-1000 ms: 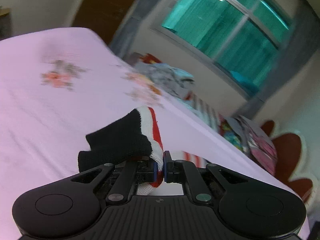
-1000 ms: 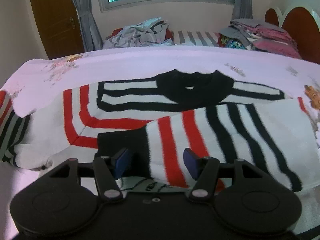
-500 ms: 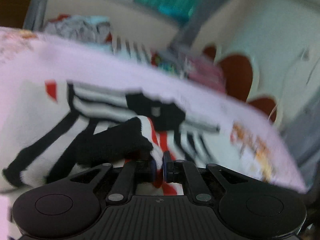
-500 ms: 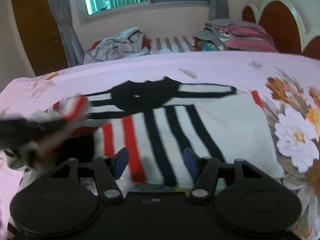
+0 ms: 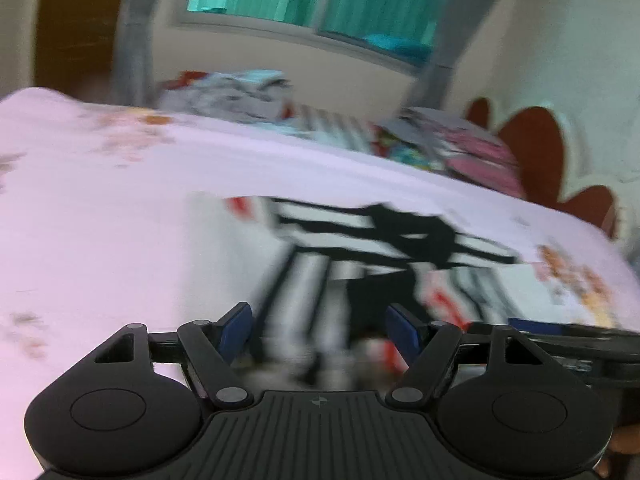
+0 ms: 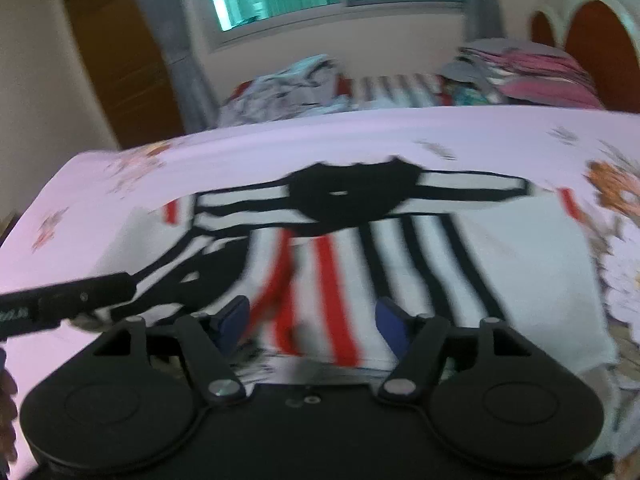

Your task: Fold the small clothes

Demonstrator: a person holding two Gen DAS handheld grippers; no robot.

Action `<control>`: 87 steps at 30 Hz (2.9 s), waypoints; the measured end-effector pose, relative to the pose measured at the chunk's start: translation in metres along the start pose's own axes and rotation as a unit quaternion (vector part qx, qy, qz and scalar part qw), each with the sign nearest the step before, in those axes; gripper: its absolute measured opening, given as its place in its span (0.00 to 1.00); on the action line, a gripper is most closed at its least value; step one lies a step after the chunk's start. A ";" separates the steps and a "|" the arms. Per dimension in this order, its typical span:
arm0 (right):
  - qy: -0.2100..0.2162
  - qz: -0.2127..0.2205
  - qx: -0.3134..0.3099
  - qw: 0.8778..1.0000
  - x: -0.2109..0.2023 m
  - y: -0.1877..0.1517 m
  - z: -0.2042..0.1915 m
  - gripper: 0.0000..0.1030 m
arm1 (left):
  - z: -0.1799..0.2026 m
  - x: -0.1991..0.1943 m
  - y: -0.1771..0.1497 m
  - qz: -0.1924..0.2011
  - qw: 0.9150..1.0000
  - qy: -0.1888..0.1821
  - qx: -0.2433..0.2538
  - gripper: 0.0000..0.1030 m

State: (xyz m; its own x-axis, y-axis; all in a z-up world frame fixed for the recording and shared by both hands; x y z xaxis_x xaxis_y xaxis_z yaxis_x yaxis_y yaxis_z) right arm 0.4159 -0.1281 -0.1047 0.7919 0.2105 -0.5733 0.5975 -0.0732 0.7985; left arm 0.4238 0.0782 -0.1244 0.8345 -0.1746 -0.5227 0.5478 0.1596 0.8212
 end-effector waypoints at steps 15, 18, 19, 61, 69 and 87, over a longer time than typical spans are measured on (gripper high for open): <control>-0.020 0.002 -0.023 1.000 0.027 0.007 -0.021 0.09 | -0.035 0.015 -0.036 -0.022 0.997 0.064 0.033 0.71; -0.032 0.019 0.009 0.999 0.015 0.015 0.001 0.08 | -0.029 0.028 -0.033 -0.007 0.996 0.075 0.045 0.66; -0.041 0.025 0.015 0.999 0.010 0.018 0.010 0.08 | -0.029 0.029 -0.032 0.001 0.996 0.073 0.048 0.53; -0.119 -0.008 0.085 0.989 0.017 0.007 0.117 0.17 | -0.042 0.144 0.027 -0.030 0.996 0.040 -0.077 0.32; -0.150 -0.021 0.030 0.988 0.034 0.008 0.115 0.08 | -0.057 0.156 0.025 -0.010 0.993 0.079 -0.081 0.22; -0.073 -0.004 0.020 0.997 0.015 0.010 0.068 0.23 | 0.025 0.073 -0.009 -0.042 0.999 0.001 -0.012 0.51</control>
State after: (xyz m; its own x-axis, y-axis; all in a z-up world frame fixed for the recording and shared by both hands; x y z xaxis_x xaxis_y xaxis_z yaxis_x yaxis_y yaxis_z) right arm 0.4427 -0.1917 -0.1177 0.7958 0.0665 -0.6019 0.6054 -0.1108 0.7882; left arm 0.4785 0.0400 -0.1646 0.7853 -0.1866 -0.5903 0.6175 0.1678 0.7685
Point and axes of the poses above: each gripper's, at about its wrist camera, not at the fingertips, and x roughly the way its jaws point, z to its right, y to its top, the point moved 1 cm from there along x, roughly the way its jaws point, and after that the axes turned 8 degrees about z, right-handed, at the moved point
